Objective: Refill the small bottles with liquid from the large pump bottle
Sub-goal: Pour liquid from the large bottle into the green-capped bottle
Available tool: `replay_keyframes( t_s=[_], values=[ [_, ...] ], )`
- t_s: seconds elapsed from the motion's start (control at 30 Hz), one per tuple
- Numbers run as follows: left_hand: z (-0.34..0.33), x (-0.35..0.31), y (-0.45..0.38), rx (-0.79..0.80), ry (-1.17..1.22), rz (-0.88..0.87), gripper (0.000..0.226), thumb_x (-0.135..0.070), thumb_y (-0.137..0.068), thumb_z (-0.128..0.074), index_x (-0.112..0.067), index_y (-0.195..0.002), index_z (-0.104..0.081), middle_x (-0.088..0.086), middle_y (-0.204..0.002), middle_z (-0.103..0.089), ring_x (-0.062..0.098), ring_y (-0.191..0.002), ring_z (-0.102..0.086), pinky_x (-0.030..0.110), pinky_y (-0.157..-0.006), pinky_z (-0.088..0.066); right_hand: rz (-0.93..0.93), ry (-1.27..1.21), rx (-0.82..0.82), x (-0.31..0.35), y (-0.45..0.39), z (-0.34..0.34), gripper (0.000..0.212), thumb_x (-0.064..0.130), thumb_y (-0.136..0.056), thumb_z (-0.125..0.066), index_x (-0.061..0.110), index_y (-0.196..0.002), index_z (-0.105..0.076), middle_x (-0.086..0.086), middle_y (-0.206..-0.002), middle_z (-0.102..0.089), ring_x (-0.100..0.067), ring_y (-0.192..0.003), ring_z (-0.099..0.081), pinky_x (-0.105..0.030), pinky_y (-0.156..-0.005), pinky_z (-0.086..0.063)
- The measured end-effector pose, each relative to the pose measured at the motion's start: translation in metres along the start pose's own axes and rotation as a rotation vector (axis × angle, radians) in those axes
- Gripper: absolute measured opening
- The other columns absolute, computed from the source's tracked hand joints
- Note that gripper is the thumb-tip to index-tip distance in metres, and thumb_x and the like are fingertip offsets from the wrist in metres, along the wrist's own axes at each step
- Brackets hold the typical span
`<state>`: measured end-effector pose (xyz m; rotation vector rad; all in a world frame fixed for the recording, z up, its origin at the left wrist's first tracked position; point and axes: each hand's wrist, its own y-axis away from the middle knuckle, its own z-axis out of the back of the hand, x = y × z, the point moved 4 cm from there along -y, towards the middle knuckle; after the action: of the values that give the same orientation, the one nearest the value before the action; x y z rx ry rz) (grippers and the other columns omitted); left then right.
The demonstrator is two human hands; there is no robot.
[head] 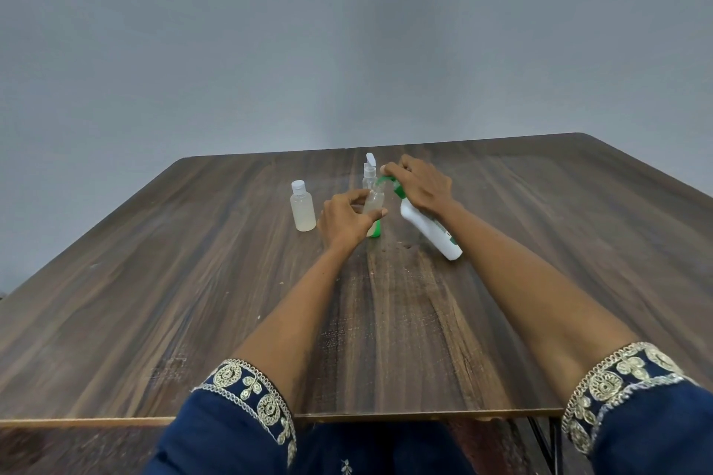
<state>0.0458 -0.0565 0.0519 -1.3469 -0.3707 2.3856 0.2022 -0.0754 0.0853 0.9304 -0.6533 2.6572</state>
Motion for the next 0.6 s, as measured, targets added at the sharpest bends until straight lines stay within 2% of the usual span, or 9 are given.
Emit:
replay_keyframes(
  t_s=[0.1,0.47,0.6],
  values=[
    [0.001,0.0,-0.0001,-0.003,-0.004,-0.005,0.051,-0.039,-0.067,-0.081,-0.019,-0.112,-0.068,0.0,-0.1,-0.072,0.01,-0.087,-0.065,0.027,-0.075,-0.052,-0.024,-0.007,0.005,-0.002,-0.0008,-0.0009,0.038,0.053,-0.092,-0.047,0.017,-0.079,-0.05,0.0,-0.085,-0.062,-0.019,-0.08,-0.053,-0.033,-0.067,-0.031],
    [0.0014,0.0017,0.0022,0.002,-0.013,0.003,0.049,-0.038,-0.065,-0.082,-0.02,-0.109,-0.069,-0.001,-0.099,-0.073,0.01,-0.087,-0.066,0.03,-0.077,-0.053,0.023,-0.008,-0.066,0.0024,0.004,0.0007,0.036,0.041,-0.092,-0.049,0.018,-0.067,-0.038,0.003,-0.068,-0.047,-0.018,-0.068,-0.042,-0.028,-0.059,-0.026],
    [0.0029,-0.0023,0.0007,-0.001,0.0,-0.011,0.051,-0.037,-0.066,-0.082,-0.017,-0.111,-0.068,0.002,-0.102,-0.072,0.012,-0.088,-0.066,0.029,-0.076,-0.053,0.033,0.017,-0.014,0.0013,0.0024,0.0015,0.034,0.045,-0.095,-0.045,0.017,-0.075,-0.044,0.0,-0.077,-0.056,-0.02,-0.075,-0.049,-0.032,-0.061,-0.028]
  ],
)
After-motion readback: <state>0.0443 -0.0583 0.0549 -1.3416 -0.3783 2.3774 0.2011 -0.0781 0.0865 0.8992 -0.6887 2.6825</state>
